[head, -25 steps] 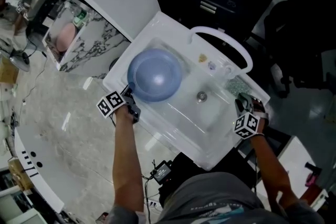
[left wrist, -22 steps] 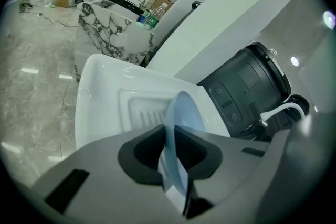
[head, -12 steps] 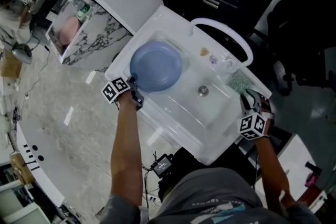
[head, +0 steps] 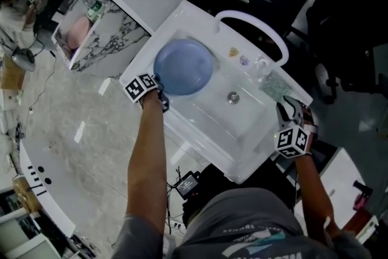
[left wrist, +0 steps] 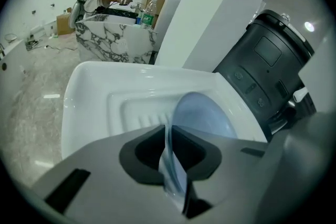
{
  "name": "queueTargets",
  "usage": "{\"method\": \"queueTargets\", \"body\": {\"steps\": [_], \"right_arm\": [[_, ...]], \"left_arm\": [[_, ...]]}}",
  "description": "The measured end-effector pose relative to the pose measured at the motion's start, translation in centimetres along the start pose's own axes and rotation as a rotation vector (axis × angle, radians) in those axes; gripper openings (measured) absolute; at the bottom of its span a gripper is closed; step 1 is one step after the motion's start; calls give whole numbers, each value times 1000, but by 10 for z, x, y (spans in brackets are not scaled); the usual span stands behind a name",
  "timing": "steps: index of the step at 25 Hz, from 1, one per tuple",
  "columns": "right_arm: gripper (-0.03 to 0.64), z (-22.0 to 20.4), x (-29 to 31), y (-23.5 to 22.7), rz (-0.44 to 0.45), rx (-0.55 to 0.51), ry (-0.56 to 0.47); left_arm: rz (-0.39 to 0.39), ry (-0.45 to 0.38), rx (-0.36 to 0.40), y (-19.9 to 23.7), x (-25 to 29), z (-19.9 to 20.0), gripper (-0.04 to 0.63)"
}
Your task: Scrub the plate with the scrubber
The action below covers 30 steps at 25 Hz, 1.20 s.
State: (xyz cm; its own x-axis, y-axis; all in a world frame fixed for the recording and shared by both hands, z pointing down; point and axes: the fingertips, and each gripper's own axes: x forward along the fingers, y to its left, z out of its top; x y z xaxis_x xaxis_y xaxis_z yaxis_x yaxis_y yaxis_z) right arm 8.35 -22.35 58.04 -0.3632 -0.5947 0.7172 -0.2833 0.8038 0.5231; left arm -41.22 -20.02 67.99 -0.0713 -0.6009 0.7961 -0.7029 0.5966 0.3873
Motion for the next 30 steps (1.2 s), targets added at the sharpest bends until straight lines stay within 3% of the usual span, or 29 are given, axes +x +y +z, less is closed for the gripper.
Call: {"method": "queueTargets", "body": {"steps": [8,16,26,30], "right_arm": [[140,7,-21,-11,-27,39,-29],[70,59,-65,-29,-23,189,-175],[37,167,-141,-1,107,258,-428],[35,210,-180,11,168,261,-521]], "left_arm": [[-3,-147,83,-10,-43,31,49],[-189,-422,153,-51,-160,88,26],[-406,-676,503,-121,-345,104,11],[-485,-703,641,-142,-404,80,9]]}}
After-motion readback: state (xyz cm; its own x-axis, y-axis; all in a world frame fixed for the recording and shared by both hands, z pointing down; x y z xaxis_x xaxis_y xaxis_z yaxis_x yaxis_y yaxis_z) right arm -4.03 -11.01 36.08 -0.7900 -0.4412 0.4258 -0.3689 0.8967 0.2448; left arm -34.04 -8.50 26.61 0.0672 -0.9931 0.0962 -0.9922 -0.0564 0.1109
